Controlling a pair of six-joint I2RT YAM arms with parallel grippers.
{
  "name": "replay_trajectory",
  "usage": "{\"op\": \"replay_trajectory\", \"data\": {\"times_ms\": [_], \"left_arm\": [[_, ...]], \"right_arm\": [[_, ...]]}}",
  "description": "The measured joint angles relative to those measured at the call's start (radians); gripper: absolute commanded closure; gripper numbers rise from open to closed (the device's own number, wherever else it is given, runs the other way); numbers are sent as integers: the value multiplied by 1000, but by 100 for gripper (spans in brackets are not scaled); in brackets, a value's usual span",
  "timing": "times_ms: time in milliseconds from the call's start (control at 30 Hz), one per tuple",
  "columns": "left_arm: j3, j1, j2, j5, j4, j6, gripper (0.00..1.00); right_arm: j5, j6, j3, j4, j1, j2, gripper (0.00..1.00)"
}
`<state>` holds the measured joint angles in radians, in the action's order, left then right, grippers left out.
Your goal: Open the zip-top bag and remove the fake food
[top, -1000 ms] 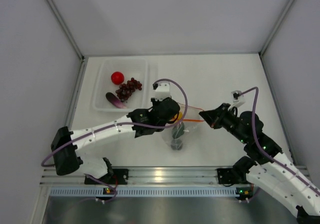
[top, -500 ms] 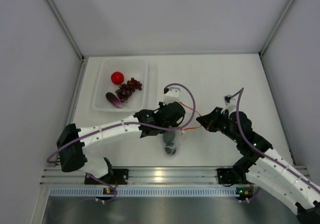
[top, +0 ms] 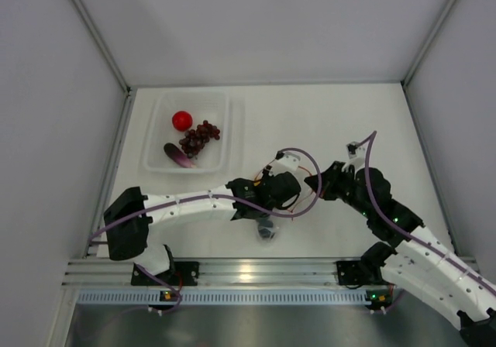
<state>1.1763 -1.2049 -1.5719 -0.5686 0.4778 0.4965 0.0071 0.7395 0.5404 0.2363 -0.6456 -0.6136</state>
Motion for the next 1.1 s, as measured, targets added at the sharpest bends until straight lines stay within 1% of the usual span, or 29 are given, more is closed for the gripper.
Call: {"op": "replay_trajectory", "data": {"times_ms": [167, 200, 233, 400, 433, 467, 533, 700, 833, 1100], "left_arm": [[-39, 30, -8, 6, -26, -35, 50], [-51, 45, -8, 13, -34, -43, 48], [-61, 59, -8, 17, -40, -48, 44], [-107, 125, -8, 31, -59, -64, 39], [-111, 128, -8, 32, -62, -66, 37], [-117, 129, -8, 31, -70, -66, 30], [-132, 131, -8, 33, -84, -71, 26], [-183, 164, -10, 61, -138, -89, 25], [-184, 200, -21, 64, -171, -87, 22], [-181, 221, -92, 33, -208, -44, 18]], "right_arm": [[41, -34, 65, 1, -48, -56, 100], [61, -42, 74, 1, -73, -71, 100], [84, -48, 84, 5, -97, -83, 100], [189, -79, 124, 19, -227, -165, 100], [204, -83, 126, 19, -239, -175, 100], [217, -85, 129, 20, -249, -186, 100], [238, -86, 129, 19, -262, -203, 100], [257, -94, 129, 19, -270, -225, 100], [269, -101, 129, 19, -271, -226, 100], [288, -128, 129, 20, -280, -254, 100]]}}
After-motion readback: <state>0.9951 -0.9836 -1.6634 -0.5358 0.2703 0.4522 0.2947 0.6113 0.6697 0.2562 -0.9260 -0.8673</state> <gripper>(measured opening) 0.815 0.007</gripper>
